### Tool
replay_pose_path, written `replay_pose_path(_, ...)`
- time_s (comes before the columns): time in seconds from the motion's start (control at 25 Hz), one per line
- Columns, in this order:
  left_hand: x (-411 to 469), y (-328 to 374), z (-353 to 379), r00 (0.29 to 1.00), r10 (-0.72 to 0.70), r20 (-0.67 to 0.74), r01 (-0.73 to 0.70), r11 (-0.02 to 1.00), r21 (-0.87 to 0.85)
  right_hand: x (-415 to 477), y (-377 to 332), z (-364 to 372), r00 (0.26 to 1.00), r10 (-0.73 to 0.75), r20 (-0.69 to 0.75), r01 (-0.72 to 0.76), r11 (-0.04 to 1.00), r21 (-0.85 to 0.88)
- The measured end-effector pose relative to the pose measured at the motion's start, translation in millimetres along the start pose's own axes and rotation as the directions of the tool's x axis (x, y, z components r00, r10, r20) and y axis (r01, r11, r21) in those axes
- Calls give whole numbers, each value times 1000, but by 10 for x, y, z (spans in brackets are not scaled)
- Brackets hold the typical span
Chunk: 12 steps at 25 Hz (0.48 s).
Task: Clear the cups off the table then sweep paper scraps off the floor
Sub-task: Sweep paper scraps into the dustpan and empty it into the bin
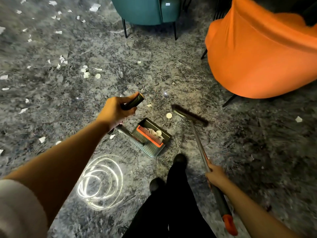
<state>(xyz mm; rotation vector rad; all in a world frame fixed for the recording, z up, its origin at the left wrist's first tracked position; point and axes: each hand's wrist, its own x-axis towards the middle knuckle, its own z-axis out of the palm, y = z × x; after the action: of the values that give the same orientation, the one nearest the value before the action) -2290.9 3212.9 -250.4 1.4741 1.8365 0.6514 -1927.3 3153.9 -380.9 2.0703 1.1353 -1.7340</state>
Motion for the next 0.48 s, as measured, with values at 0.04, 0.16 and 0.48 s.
replay_pose_path(0.04,-6,-2,-3,1000,2,-1,-2,1000,3,17,38,16,1000,-2,7,2,1000,-2)
replay_pose_path(0.16,-2,-4,-15,1000,-4,-4,4,1000,8,19,133,19,999,-21,44,24,998,-65)
replay_pose_path(0.48,44,-35,-33,1000,13,-3,-13,999,30,-256,373,80,955,-97,281,171,952,-252)
